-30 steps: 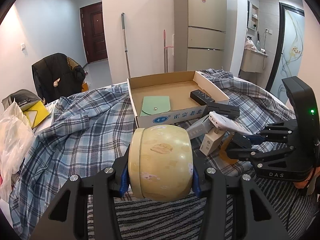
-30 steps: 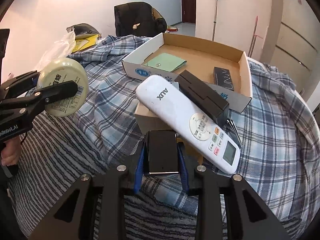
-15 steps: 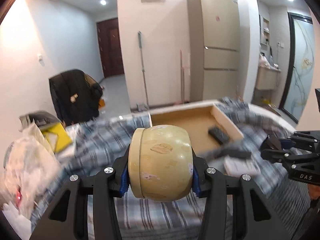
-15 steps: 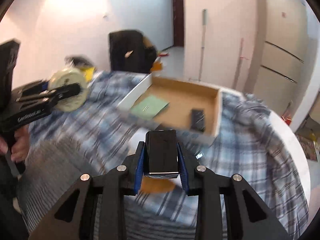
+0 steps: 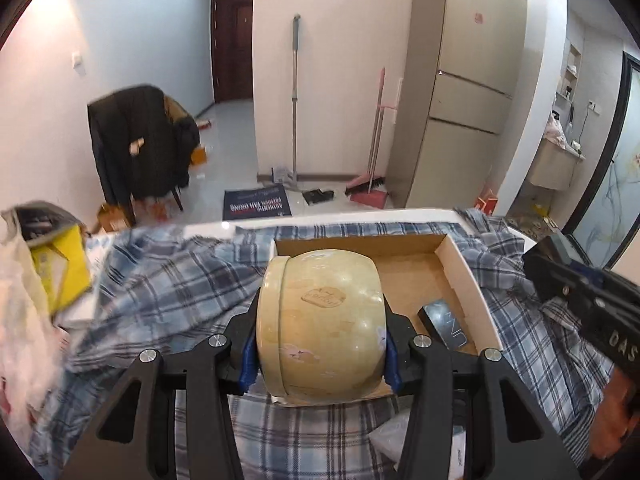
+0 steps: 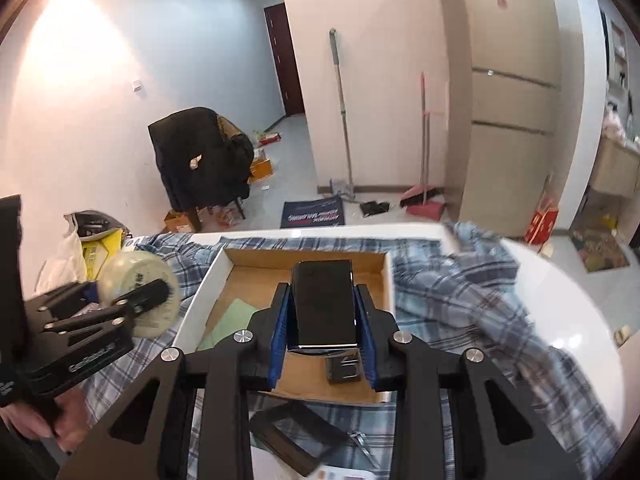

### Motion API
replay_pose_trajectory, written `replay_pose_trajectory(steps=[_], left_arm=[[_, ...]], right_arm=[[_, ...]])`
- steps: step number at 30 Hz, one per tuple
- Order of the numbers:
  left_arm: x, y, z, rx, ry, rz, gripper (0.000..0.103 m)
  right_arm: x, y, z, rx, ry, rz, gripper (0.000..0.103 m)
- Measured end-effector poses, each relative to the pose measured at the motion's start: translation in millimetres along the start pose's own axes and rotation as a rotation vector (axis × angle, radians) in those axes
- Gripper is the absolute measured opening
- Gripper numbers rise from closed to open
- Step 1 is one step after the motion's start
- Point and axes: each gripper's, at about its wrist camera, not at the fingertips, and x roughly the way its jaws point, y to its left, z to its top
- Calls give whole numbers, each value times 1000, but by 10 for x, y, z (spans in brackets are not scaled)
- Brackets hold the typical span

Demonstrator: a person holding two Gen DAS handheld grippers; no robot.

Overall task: Organize rigid objects
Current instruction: 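Lower the tin into the box with the left gripper while the right lowers the case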

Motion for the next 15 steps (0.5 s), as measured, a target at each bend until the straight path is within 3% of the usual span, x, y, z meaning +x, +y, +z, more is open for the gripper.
replay_pose_trajectory(steps=[8, 11, 15], left_arm=[[651, -117, -329, 86, 146, -29, 50], [704, -148, -415, 110, 146, 12, 50], [729, -114, -415, 93, 161, 12, 50]], right_arm=[[478, -70, -297, 9, 131, 37, 29], [555, -149, -347, 30, 169, 58, 29], [629, -204, -370, 43, 190, 65, 29]])
